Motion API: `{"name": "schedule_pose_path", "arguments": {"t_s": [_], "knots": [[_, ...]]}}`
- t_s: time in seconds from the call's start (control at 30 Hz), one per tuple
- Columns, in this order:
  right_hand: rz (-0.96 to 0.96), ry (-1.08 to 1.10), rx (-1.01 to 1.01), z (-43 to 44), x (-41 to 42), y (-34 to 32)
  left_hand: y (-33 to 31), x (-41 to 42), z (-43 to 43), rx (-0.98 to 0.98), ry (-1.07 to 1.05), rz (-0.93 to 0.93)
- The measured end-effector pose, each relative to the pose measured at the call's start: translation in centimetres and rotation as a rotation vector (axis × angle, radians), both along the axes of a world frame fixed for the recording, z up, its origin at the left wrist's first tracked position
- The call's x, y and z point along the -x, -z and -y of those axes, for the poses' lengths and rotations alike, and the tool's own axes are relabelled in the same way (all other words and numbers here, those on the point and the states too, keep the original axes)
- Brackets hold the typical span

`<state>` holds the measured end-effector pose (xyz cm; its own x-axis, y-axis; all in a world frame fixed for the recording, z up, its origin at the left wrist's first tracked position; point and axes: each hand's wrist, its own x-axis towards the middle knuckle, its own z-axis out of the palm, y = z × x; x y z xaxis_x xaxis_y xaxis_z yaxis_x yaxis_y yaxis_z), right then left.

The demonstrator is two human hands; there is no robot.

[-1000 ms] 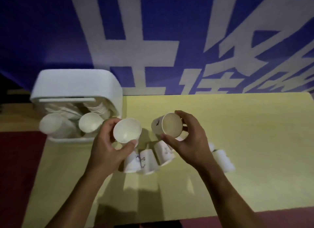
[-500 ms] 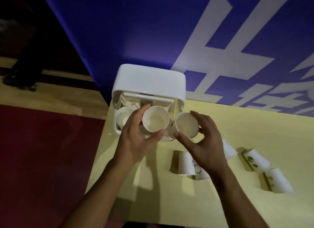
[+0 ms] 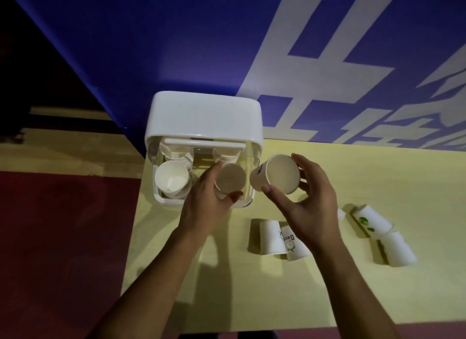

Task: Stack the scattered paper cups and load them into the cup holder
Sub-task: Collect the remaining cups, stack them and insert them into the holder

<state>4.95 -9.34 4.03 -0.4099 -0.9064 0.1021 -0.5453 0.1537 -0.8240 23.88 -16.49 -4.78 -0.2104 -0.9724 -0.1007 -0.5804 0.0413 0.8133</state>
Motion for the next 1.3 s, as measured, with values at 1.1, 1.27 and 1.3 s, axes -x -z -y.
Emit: {"name": "schedule_pose_path", "arguments": {"t_s": [1.1, 1.27, 1.3], "knots": [[0.091, -0.158, -0.131, 2.0, -4.2, 6.5, -2.3, -0.8, -0.7, -0.083, -0.043, -0.135], [0.059, 0.06, -0.151, -3.1, 2.3, 5.9, -5.6, 2.4, -5.8, 0.286, 0.076, -0.046], [0.055, 0.111, -0.162, -4.4, 4.2, 6.0, -5.7, 4.3, -6.5, 0.296, 0.172, -0.04]]}}
